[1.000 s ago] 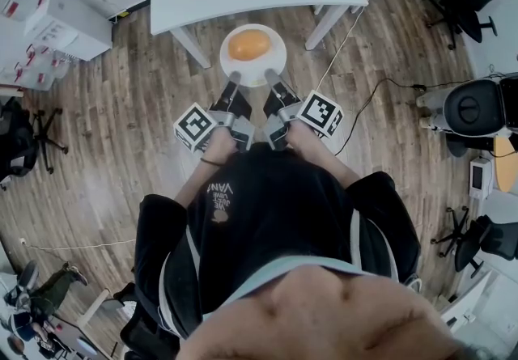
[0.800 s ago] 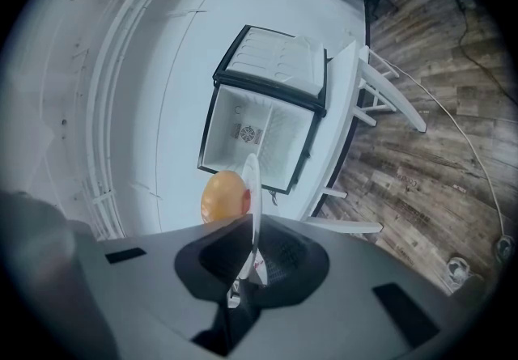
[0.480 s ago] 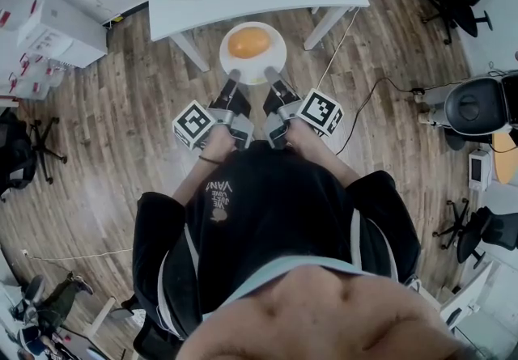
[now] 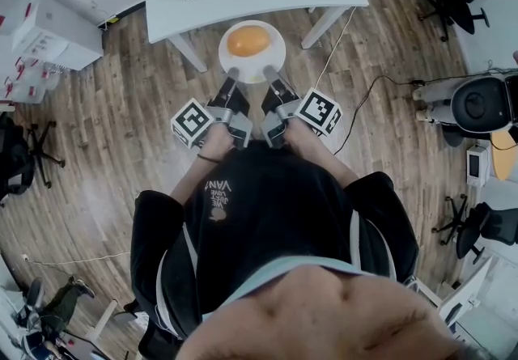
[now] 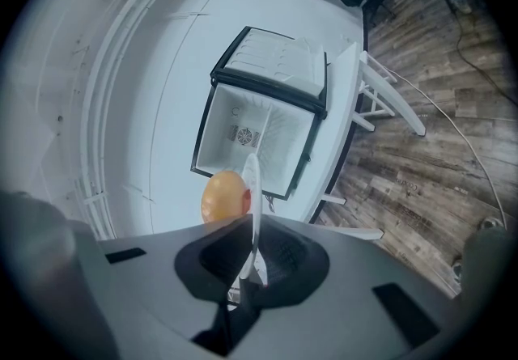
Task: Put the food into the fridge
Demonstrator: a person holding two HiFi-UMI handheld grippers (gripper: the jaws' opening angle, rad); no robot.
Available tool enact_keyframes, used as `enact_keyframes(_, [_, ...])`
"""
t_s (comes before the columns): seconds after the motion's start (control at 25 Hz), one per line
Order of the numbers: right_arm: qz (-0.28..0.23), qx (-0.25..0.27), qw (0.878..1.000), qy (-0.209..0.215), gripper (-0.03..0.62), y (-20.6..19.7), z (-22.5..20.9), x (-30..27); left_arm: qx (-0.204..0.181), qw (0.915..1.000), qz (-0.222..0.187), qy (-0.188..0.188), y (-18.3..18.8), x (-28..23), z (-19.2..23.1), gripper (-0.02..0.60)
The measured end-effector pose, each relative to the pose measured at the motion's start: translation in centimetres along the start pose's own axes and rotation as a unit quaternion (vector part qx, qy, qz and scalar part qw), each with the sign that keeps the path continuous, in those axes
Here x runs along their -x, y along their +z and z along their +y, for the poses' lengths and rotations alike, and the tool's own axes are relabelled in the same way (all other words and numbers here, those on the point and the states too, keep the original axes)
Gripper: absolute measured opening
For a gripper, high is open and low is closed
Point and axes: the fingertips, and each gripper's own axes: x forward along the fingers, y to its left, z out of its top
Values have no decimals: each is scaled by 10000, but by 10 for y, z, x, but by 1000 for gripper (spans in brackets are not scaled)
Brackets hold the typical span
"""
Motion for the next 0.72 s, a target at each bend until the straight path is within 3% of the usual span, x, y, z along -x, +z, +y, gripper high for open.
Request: enact_keyframes(0.72, [80,-29,10000,25,20,48,-8,-34,34,10000,-71,34,13,-57,-1,28])
